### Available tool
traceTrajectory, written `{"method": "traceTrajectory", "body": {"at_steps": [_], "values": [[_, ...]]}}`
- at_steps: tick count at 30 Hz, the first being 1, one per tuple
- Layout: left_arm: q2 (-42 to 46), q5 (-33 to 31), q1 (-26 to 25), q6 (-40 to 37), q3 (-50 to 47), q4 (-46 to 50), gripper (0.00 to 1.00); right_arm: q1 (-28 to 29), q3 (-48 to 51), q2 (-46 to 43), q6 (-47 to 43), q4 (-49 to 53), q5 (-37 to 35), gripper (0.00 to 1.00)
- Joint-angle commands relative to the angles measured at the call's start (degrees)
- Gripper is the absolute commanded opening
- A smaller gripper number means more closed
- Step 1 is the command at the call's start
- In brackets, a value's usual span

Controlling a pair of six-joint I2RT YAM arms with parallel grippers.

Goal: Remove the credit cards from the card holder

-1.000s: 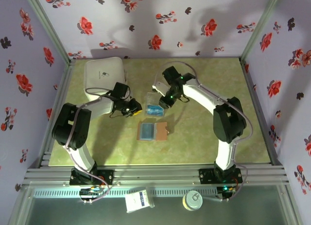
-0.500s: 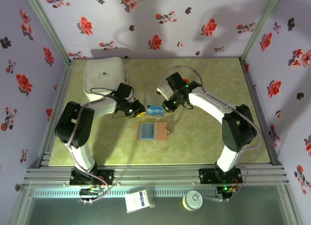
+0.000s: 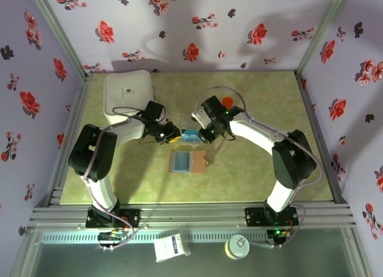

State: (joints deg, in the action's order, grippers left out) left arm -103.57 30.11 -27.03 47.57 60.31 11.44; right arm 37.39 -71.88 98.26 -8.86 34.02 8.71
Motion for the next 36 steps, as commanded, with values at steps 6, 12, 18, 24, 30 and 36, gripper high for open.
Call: {"method": "traceTrajectory", "body": {"at_steps": [6,12,18,24,30,36], "values": [[0.4,1.7,-0.7,-0.5,-0.3,-3.8,0.17,0.4,6.5,-2.4,11.8,-8.4,-4.7,0.40],[5.5,-0.4,-0.2,-0.5,-4.1,-7.8,0.22,0.4,9.9,-1.1,14.6,-15.0,-2.9,0.50],[9.7,-1.7,2.0,-2.0,-6.8,-8.5,0.35,0.3,9.5,2.0,15.3,-17.7,-4.8,0.50],[15.7,-5.0,2.3,-4.6,-9.1,-8.5,0.41,0.2,8.2,4.5,15.3,-18.4,-8.1,0.49],[17.9,-5.2,2.3,-4.9,-10.5,-8.4,0.41,0.1,8.1,4.8,15.8,-20.0,-10.0,0.49],[17.9,-4.9,2.2,-3.7,-12.0,-8.2,0.38,0.0,7.7,5.3,15.8,-20.5,-11.3,0.49]]}}
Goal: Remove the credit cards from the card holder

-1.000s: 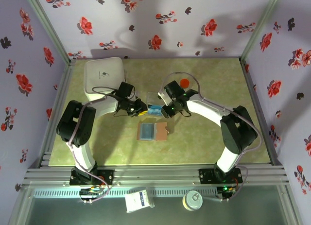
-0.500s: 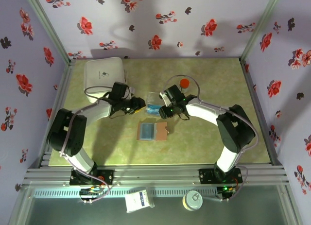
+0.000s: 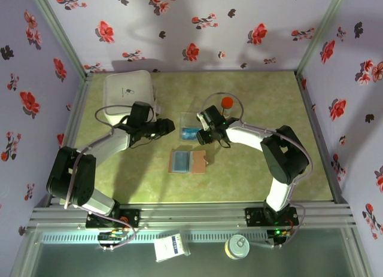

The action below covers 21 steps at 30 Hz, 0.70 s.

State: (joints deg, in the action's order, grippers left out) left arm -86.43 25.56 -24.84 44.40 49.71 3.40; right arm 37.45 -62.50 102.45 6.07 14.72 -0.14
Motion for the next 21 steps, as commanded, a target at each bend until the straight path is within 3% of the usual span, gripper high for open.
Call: {"method": "traceTrajectory", "body": {"at_steps": [1,14,21], "values": [[0.7,-0.3,0.0,-0.3,-1.8,-0.2,0.37,-0.1,-1.7,1.1,0.9,-1.1,-3.0,0.48],[2.3,-1.9,-2.6,2.4,-5.2,1.4,0.31,0.7,-2.0,-4.7,5.4,3.1,-0.9,0.47],[3.1,-2.1,-5.2,3.1,-7.4,2.6,0.25,7.1,-1.8,-9.8,14.2,5.5,-4.1,0.45]]}}
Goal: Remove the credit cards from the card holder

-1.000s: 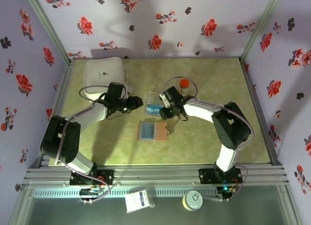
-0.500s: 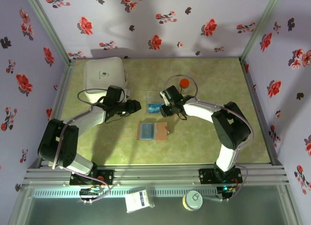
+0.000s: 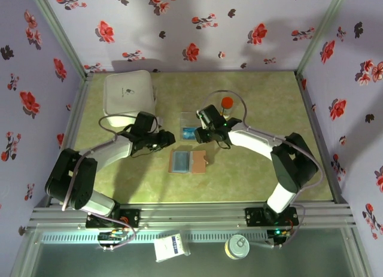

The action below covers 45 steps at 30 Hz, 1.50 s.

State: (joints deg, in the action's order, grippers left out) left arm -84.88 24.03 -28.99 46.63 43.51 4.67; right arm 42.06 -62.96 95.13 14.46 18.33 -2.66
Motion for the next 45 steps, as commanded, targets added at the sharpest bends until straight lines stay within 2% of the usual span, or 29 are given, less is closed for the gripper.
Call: {"method": "traceTrajectory", "body": {"at_steps": [1,7,11,14,18,24,33,45], "values": [[1.6,-0.6,-1.4,1.1,-1.6,1.4,0.24,3.6,-1.1,-2.9,8.4,1.4,-1.3,0.45],[2.5,-0.9,-2.5,3.2,-5.4,1.0,0.14,10.5,1.5,-4.3,21.9,-3.3,-0.1,0.37],[3.1,-0.8,-3.6,4.0,-7.1,1.0,0.11,12.3,1.0,-2.5,30.0,-1.6,1.9,0.29],[3.5,-1.0,-4.1,4.2,-8.5,1.0,0.09,12.8,1.7,-1.5,33.7,-1.8,3.7,0.28],[2.7,-1.5,-4.2,4.4,-9.8,0.9,0.05,12.8,2.9,-0.5,35.3,-3.2,6.5,0.36],[0.5,-2.5,-4.2,4.4,-9.4,1.8,0.03,12.8,2.7,1.9,37.3,-4.2,9.2,0.42],[-1.1,-3.5,-4.2,3.9,-9.0,3.7,0.02,12.7,1.0,6.8,40.5,-6.2,12.8,0.35],[-2.4,-3.5,-4.1,3.2,-8.0,4.4,0.02,12.6,-0.4,8.6,40.1,-1.9,10.6,0.35]]}}
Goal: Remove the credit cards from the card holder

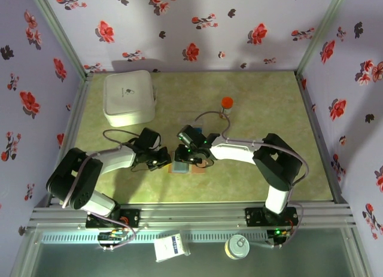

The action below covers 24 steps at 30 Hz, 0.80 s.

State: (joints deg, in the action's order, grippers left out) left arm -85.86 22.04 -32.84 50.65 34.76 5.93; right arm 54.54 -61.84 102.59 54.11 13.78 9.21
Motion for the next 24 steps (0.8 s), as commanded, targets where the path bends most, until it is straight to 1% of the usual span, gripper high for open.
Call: {"method": "traceTrajectory", "body": {"at_steps": [1,8,13,24], "values": [[-1.4,-1.5,-0.3,-0.9,0.7,3.1,0.02,0.2,-1.4,1.1,0.3,3.1,-1.6,0.34],[-1.4,-1.6,-0.2,-0.9,0.7,3.2,0.02,-0.5,-0.9,1.0,0.4,3.9,-1.9,0.32],[-1.1,-2.1,0.0,-0.8,0.7,3.7,0.01,-0.6,-0.1,-0.3,0.7,4.6,-3.7,0.30],[-0.9,-2.2,0.1,-0.6,1.5,5.0,0.01,-1.4,3.1,-1.7,1.3,3.0,-4.3,0.28]]}}
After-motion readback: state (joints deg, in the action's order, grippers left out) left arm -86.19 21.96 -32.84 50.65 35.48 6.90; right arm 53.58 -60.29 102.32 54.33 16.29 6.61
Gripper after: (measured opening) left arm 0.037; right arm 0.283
